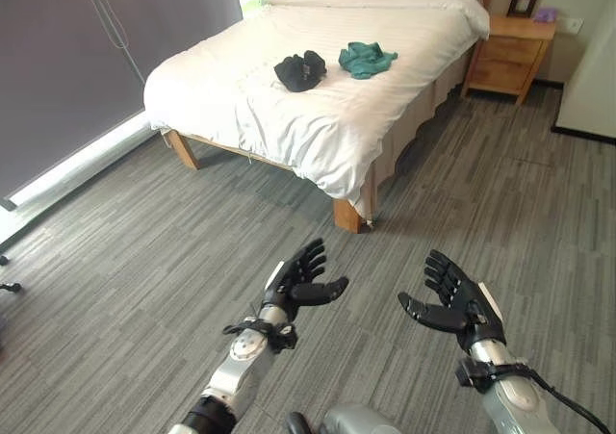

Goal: Pick up bed clothes into laundry basket.

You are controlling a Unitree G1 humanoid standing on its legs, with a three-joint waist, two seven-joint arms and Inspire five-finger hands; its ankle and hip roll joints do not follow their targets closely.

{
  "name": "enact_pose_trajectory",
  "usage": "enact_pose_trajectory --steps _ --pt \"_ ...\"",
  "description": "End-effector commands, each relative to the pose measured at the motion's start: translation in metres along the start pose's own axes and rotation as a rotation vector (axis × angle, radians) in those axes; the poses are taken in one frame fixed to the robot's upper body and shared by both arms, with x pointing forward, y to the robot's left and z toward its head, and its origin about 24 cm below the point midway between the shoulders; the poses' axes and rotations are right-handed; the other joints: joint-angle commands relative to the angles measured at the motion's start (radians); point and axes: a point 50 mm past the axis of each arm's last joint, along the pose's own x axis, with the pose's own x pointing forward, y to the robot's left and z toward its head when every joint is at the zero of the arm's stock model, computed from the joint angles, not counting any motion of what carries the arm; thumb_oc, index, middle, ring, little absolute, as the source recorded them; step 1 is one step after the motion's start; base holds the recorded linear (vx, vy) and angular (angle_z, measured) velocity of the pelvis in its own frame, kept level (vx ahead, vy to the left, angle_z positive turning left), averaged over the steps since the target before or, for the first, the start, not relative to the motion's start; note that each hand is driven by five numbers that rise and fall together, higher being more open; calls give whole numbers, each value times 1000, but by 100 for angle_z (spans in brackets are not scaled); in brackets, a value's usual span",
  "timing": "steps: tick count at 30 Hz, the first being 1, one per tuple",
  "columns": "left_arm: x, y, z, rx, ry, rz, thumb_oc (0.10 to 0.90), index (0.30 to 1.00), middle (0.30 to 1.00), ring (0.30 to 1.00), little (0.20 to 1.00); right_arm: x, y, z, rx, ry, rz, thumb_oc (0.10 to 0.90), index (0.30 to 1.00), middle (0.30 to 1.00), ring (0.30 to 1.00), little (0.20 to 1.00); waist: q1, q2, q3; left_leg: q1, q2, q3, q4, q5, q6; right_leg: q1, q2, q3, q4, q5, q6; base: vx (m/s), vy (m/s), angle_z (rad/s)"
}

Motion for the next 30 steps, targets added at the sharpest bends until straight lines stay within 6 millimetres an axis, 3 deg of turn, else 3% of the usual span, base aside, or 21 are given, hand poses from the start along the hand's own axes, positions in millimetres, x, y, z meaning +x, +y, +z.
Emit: enact_pose_trajectory --steps 1,2,3,4,6,11,15,20,21,22,28,29,30 --pt "14 -7 40 15 -186 -88 800 900 900 900 900 1 -17 26 4 -141 -34 800 900 900 900 900 -47 -28 -77 110 87 -64 -79 2 -164 120 -4 114 -530 226 19 167 -117 36" --pt "14 -12 39 9 -181 -126 800 900 900 900 900 -3 -23 22 12 -127 -56 800 900 900 900 900 -63 -32 -93 106 71 -90 -73 -11 -167 154 10 204 -678 219 34 119 -98 80" --pt "14 -12 39 6 -181 -134 800 900 900 900 900 -5 -27 22 21 -130 -75 800 900 900 900 900 -65 -39 -103 102 62 -103 -66 -21 -168 171 17 248 -761 230 44 180 -282 74" --pt "11 -14 39 12 -187 -157 800 900 900 900 900 -6 -32 26 11 -147 -91 800 900 900 900 900 -49 -51 -108 79 64 -146 -31 -24 -171 220 32 289 -769 257 58 97 -236 80" --pt "7 -14 36 1 -172 -175 800 900 900 900 900 -9 -31 32 5 -165 -72 800 900 900 900 900 -24 -64 -121 81 51 -138 -22 -28 -172 219 5 252 -786 270 42 93 -218 50" --pt "5 -36 43 24 -167 -382 800 900 900 900 900 -1 -51 60 -34 -278 -135 800 900 900 900 900 -20 -50 -142 91 50 -154 -56 -32 -164 269 2 229 -848 264 27 31 -110 36" --pt "1 -45 37 -32 -134 -437 800 900 900 900 900 6 -43 67 3 -323 -114 800 900 900 900 900 -16 -46 -142 103 51 -153 -55 -36 -163 283 14 234 -843 253 10 4 -23 19" --pt "5 -48 37 16 -133 -438 800 900 900 900 900 9 -38 69 2 -331 -97 800 900 900 900 900 -6 -56 -133 85 52 -178 -30 -35 -176 278 19 226 -830 248 2 -36 -39 7" --pt "-128 168 105 430 -263 644 800 900 900 900 900 0 -22 23 288 -213 -196 800 900 900 900 900 224 -277 -94 -125 281 -24 -120 109 -209 370 -21 -1 -838 227 67 -294 39 -44" --pt "-118 163 106 417 -284 618 800 900 900 900 900 9 -19 32 250 -229 -167 800 900 900 900 900 241 -266 -68 -170 314 -32 -116 171 -237 355 9 -16 -855 193 28 -297 36 -68" --pt "-117 163 106 416 -287 617 800 900 900 900 900 10 -20 32 248 -232 -168 800 900 900 900 900 240 -263 -65 -172 316 -35 -116 173 -239 352 12 -18 -850 191 26 -178 61 5" --pt "-73 137 129 441 -370 434 800 900 900 900 900 10 -34 47 171 -251 -107 800 900 900 900 900 153 -282 -72 -86 248 6 258 -120 -189 318 -47 -103 -896 234 9 -812 370 27" --pt "-65 132 134 449 -386 412 800 900 900 900 900 9 -38 50 145 -254 -116 800 900 900 900 900 139 -273 -89 -58 244 2 250 -134 -190 312 -51 -123 -896 234 9 -833 456 87"
